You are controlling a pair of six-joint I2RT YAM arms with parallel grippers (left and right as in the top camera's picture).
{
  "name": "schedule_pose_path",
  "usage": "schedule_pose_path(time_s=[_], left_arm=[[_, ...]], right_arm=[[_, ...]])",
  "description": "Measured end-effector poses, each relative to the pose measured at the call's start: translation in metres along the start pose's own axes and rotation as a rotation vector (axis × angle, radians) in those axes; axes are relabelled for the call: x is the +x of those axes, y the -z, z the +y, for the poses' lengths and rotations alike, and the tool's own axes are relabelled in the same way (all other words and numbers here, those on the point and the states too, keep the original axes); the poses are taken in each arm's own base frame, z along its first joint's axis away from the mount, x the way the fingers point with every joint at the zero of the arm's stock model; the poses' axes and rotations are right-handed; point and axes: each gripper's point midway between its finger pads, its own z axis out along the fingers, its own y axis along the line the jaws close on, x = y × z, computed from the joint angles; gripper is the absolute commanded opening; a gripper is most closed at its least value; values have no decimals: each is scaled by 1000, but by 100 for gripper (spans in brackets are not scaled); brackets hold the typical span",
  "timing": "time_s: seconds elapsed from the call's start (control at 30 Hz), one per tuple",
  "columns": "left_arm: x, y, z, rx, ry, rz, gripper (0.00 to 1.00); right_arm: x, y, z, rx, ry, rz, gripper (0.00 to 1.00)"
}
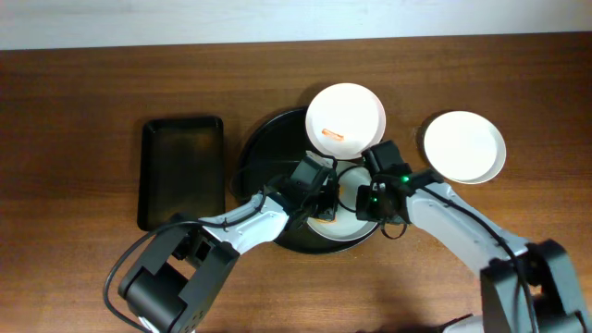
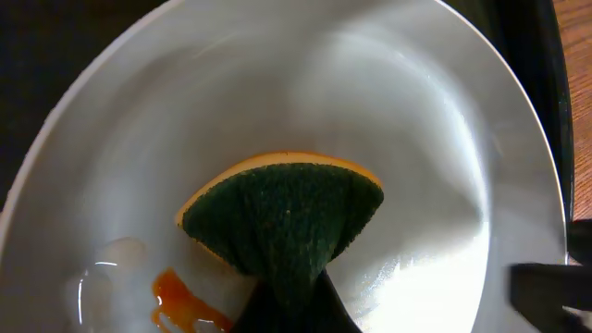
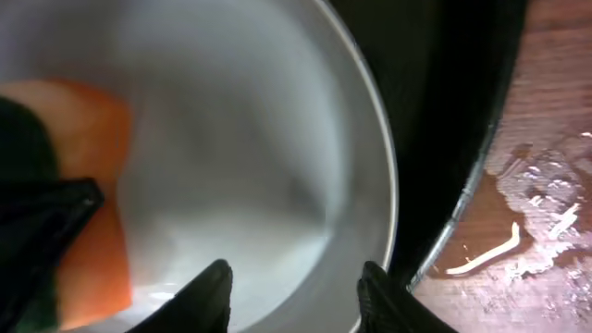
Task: Clean dirty plates on tray and stack at the side
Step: 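Scrub the pale blue plate surface with the sponge in the left gripper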
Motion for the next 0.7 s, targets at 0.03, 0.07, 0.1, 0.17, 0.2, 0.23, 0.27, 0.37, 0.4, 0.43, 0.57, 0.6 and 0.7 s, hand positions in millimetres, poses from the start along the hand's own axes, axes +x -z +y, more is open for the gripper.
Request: schedule_pose_path(time_s=[0.03,0.07,0.1,0.17,0.2,0.23,0.27,0.37,0.4,0.43,0.57,0.6,0.7], left_arm=[[0,0,0,0,0,0,0],[0,0,0,0,0,0,0],[0,0,0,0,0,0,0],[0,0,1,-5,0,-2,0],[0,0,2,-13,-1,-4,0],[-1,0,3,-22,-1,-5,0],[-1,0,6,-41,-2,-8,0],[-4,1,11,-78,-4,-22,0],[-4,1,12,-84,-4,-24,0],[-5,1,13,-91,-4,-28,0],[-16,3,25,-163,-7,-88,0],[-20,2,27,-172,-7,-111,0],[-32,-1,26,-164,-12,-176,0]], right_arm=[[1,-5,0,1,8,10,11],[3,-9,-1,5,19,23,8],[5,-12,-2,9,22,34,8],[6,-13,-2,8,25,39,6],[7,-13,-2,9,25,40,4],[7,-13,-2,10,23,43,4],[9,-14,-3,14,19,51,4],[10,-18,-3,15,-9,67,4],[9,-19,-2,11,-18,68,4],[7,-19,-2,-3,-38,74,4],[4,-19,-6,-82,-120,115,4],[4,-19,-5,-89,-123,118,4],[4,-19,-5,-90,-120,119,4]])
